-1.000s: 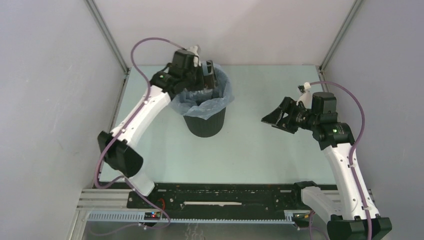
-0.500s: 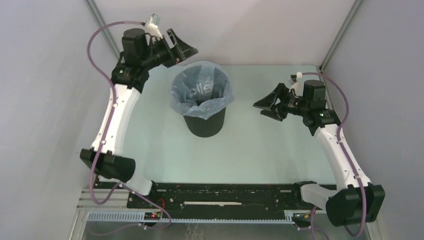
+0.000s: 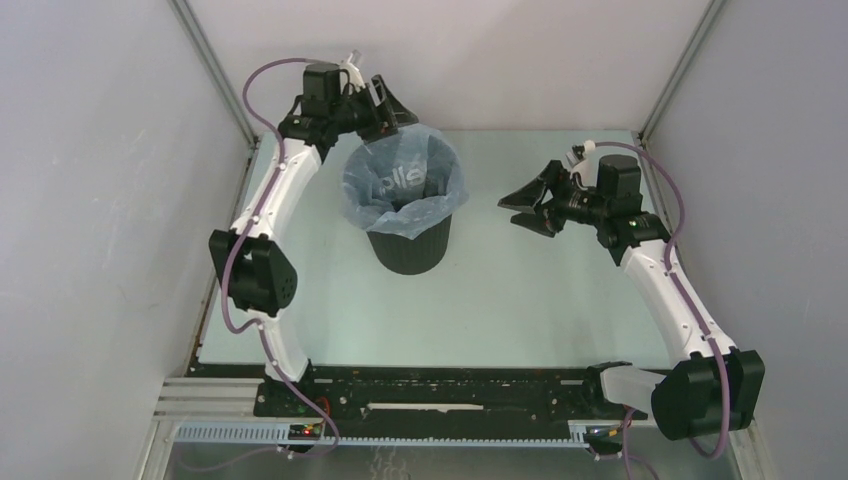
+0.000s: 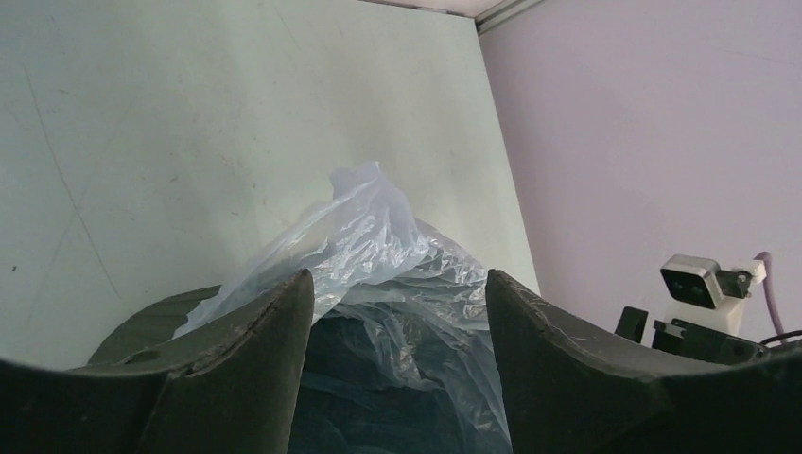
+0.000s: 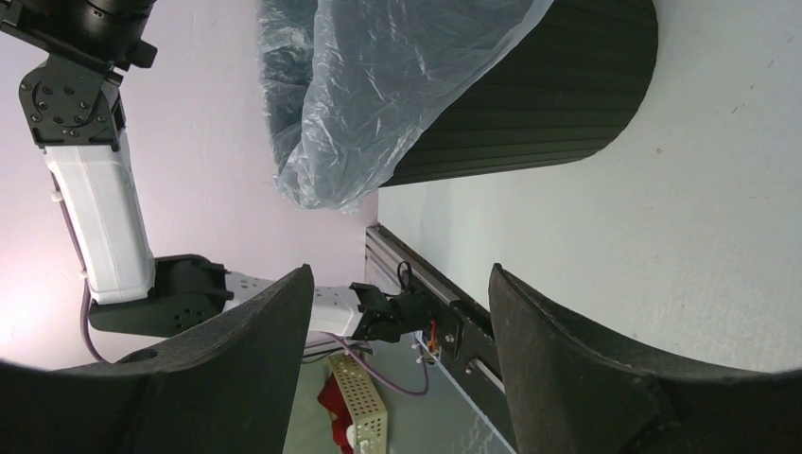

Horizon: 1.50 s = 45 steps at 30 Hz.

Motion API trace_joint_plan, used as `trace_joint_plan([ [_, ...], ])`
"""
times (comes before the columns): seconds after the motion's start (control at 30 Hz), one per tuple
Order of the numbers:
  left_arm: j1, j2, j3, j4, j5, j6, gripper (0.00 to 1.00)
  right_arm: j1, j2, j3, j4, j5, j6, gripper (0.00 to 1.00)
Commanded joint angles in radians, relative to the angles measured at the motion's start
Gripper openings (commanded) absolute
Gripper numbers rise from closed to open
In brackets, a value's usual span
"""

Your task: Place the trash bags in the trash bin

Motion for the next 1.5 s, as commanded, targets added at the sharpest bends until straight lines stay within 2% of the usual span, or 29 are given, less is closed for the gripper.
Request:
trace_joint_plan([
  [0.0, 0.001, -0.015, 0.097, 0.004, -0.020, 0.081, 0.71, -0.004, -0.019, 0.003, -0.023, -0.004, -0.020, 0.77],
  [0.43, -0.001, 0.050, 0.064, -0.059, -0.078, 0.112, 0.72, -0.017, -0.010, 0.002, -0.039, -0.007, -0.030, 0.77],
  [0.67, -0.002, 0.072, 0.030, -0.111, -0.093, 0.127, 0.61, -0.017, -0.021, 0.001, -0.062, 0.000, -0.044, 0.77],
  [0.9, -0.001, 0.059, 0.016, -0.151, -0.116, 0.143, 0.56, -0.017, -0.036, 0.002, -0.080, 0.002, -0.055, 0.77],
  [0.97, 0.000, 0.066, 0.062, -0.191, -0.126, 0.142, 0.61, -0.018, -0.040, 0.001, -0.077, 0.000, -0.053, 0.77],
  [1.03, 0.001, 0.072, 0.126, -0.232, -0.130, 0.132, 0.74, -0.018, -0.044, 0.002, -0.070, -0.005, -0.053, 0.77],
  [1.1, 0.001, 0.067, 0.194, -0.264, -0.139, 0.118, 0.81, -0.018, -0.048, 0.003, -0.072, -0.006, -0.057, 0.77],
  [1.27, 0.007, 0.006, 0.346, -0.359, -0.243, 0.085, 0.97, -0.018, -0.058, 0.002, -0.106, 0.001, -0.083, 0.77],
  [1.37, 0.014, -0.080, 0.316, -0.395, -0.326, 0.068, 1.00, -0.014, -0.069, 0.003, -0.138, 0.006, -0.115, 0.77],
  [1.47, 0.012, -0.214, 0.188, -0.401, -0.401, 0.063, 1.00, -0.008, -0.109, 0.004, -0.183, 0.018, -0.161, 0.78],
])
